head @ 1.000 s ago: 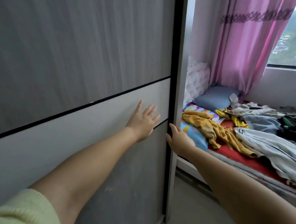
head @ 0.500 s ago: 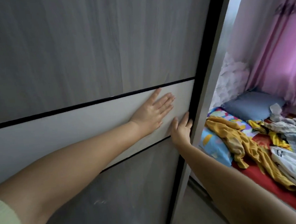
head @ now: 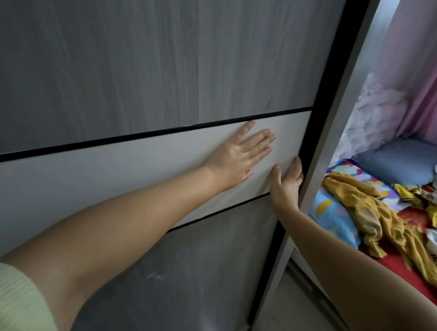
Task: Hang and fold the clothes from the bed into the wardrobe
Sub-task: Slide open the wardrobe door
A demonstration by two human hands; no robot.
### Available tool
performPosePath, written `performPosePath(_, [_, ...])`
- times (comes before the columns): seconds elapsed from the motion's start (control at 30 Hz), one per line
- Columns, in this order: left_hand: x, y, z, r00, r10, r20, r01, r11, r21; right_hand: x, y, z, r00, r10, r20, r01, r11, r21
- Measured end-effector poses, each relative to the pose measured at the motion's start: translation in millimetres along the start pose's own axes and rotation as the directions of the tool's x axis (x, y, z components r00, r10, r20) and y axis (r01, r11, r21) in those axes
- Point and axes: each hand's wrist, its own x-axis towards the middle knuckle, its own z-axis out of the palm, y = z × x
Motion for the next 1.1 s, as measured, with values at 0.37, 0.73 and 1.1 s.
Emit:
performPosePath(0.37, [-31.9,-9.6,2.9,1.0,-0.008,-0.013,0.008,1.0,0.005,-21.2,-18.5,-2.5,0.995,0.103,-0.008,-0.103,0.994,0.03])
performPosePath(0.73, [-135.5,-37.2,9.9,0.999,-0.041,-0.027,0.042,0.998,0.041,-108.1,-55.1,33.0,0.989,0.097,0.116,-0.1,0.995,0.019])
performPosePath(1.1, [-245.9,-53.3,-3.2,0.945,-0.326,-0.011,0.323,0.942,-0.089,-173.5,-95.3,52.4,0.939,0.028,0.343,0.049,0.976,-0.213])
